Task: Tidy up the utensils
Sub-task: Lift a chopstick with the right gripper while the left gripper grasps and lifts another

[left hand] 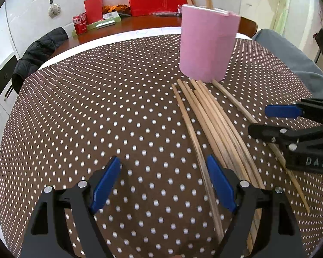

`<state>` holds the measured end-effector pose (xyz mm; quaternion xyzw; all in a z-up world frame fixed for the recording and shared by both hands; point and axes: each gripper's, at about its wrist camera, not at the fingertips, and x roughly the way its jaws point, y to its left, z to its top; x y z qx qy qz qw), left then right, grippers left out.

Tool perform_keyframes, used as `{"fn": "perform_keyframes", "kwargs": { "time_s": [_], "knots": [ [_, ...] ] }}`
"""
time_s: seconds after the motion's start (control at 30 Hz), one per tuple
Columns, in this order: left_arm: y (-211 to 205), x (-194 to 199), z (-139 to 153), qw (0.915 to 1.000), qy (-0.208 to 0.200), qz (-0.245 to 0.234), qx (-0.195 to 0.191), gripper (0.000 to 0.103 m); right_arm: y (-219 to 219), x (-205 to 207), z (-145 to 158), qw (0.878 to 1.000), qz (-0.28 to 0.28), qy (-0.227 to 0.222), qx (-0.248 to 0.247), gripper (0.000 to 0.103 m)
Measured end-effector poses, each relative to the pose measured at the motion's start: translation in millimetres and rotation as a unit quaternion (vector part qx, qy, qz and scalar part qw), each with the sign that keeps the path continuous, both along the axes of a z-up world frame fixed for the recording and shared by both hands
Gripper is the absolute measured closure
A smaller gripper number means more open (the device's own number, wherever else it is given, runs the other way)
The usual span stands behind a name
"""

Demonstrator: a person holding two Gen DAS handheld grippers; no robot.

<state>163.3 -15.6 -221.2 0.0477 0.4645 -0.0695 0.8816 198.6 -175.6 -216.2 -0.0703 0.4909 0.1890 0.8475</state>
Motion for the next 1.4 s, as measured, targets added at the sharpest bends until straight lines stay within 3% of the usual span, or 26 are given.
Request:
{"fn": "perform_keyframes", "kwargs": {
  "time_s": [0.07,0.1,0.13,0.17,0.2,0.23,0.27,0.47,0.7,1.0,1.2,1.4],
  "knots": [
    [-1.9,10.1,0.6,0.9999,0.010,-0.002,0.002,0.022,9.8,3.8,1.5,1.000,0.007,-0.002,-0.008,0.048],
    [-3.2,14.8,0.9,0.9999,0.016,-0.004,0.004,0.023,17.7,2.8,1.6,0.999,0.015,-0.012,-0.029,0.055],
    [-4.1,18.0,1.9,0.9998,0.018,-0.007,0.002,0.029,23.6,1.8,1.1,0.999,0.020,-0.019,-0.038,0.070],
    [-4.8,19.0,3.5,0.9998,0.017,-0.010,0.003,0.048,25.9,0.8,2.3,0.999,0.027,-0.019,-0.033,0.080],
    [-6.7,20.3,6.3,0.9997,0.018,-0.015,0.005,0.076,26.9,-0.6,4.7,0.999,0.030,-0.018,-0.033,0.096],
    [-8.3,20.3,8.3,0.9995,0.022,-0.021,0.005,0.092,26.6,-1.9,5.4,0.999,0.032,-0.017,-0.028,0.096],
    [-8.0,20.4,8.9,0.9994,0.025,-0.022,0.003,0.097,24.2,-3.6,6.1,0.999,0.034,-0.015,-0.017,0.096],
    [9.6,5.9,13.9,0.9995,-0.004,0.007,-0.032,0.098,-1.7,-26.8,21.6,0.996,0.037,-0.042,0.069,0.096],
    [17.6,-6.9,59.0,0.9892,-0.110,0.023,-0.095,0.098,-33.7,-38.3,60.5,0.981,0.026,-0.108,0.162,0.096],
    [7.6,-5.7,115.3,0.9557,-0.246,-0.002,-0.161,0.098,-61.0,-45.0,107.3,0.948,0.005,-0.200,0.247,0.096],
    [3.8,11.3,159.8,0.9254,-0.318,-0.021,-0.205,0.098,-69.6,-18.6,157.1,0.913,-0.025,-0.285,0.292,0.096],
    [-5.7,38.1,183.2,0.8920,-0.380,-0.046,-0.240,0.098,-57.5,29.1,181.4,0.885,-0.045,-0.347,0.308,0.096]
  ]
}}
